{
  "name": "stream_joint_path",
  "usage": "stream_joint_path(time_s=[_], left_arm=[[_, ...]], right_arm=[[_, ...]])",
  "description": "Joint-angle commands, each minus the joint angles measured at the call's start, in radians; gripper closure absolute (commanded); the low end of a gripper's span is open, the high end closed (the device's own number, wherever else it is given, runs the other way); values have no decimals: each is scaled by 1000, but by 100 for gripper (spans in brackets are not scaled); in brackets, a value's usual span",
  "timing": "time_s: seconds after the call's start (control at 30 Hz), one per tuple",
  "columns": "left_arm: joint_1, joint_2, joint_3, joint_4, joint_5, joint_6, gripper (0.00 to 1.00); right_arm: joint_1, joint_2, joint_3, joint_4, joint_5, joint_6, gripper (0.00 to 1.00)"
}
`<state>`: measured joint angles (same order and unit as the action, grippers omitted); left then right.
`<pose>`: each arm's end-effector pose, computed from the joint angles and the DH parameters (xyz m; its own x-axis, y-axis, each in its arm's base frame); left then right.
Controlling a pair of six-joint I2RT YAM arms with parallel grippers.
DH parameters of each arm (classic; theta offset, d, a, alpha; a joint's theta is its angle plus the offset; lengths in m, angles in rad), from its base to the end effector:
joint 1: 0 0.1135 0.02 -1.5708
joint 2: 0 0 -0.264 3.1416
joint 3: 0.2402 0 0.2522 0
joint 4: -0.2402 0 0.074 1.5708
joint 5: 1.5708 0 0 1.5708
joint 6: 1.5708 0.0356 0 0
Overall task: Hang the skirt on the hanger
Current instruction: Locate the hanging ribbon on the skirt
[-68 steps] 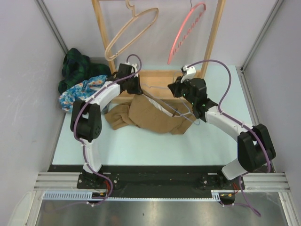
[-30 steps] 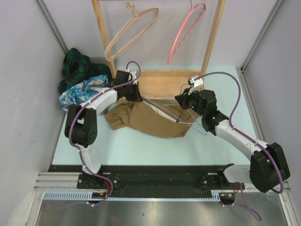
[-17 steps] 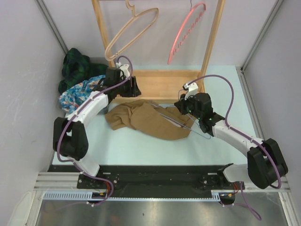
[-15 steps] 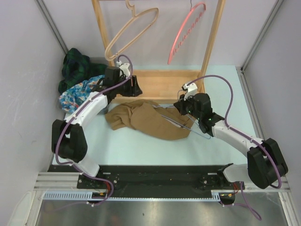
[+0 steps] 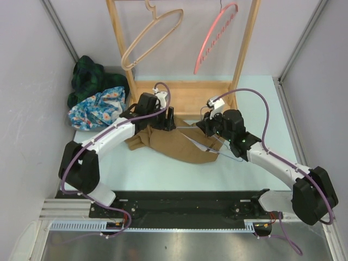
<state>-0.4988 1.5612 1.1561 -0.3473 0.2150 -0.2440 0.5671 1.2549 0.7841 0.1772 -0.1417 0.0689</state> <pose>0.2999 -0.1720 0.2617 -0.7283 0.1280 -0.6732 0.4413 0.8392 -0.3179 0.2403 0.1590 0.2752 -0.2880 -0.1026 -0.9521 -0.6275 0.7713 0.1067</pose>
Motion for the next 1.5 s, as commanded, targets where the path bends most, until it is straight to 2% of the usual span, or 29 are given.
stream_joint_path(time_s=[0.0, 0.17, 0.43, 0.5, 0.6, 0.67, 0.7, 1.03, 1.33, 1.47], left_arm=[[-7, -66, -7, 34, -60, -17, 28], [-26, -78, -19, 25, -157, -61, 29], [-34, -99, -107, 8, -128, -92, 57], [-38, -104, -111, 7, -124, -97, 58], [-41, -119, -121, -2, -137, -95, 66], [-41, -135, -131, -18, -143, -89, 83], [-43, -142, -136, -24, -149, -87, 100], [-61, -262, -291, -79, -195, -90, 100], [-104, -274, -372, -99, -213, -132, 100], [-104, -277, -372, -114, -287, -138, 100]], right_arm=[[36, -54, 43, -44, -56, -4, 100], [62, -77, 27, -61, -32, 2, 100], [102, -124, 0, -73, 8, 17, 100], [106, -133, -5, -85, 13, 17, 100], [120, -150, -14, -100, 25, 17, 100], [135, -160, -22, -116, 45, 12, 100], [140, -164, -25, -122, 56, 12, 100], [162, -311, -123, -137, 224, 34, 100], [186, -290, -126, -120, 211, 52, 100], [206, -269, -117, -120, 199, 51, 100]])
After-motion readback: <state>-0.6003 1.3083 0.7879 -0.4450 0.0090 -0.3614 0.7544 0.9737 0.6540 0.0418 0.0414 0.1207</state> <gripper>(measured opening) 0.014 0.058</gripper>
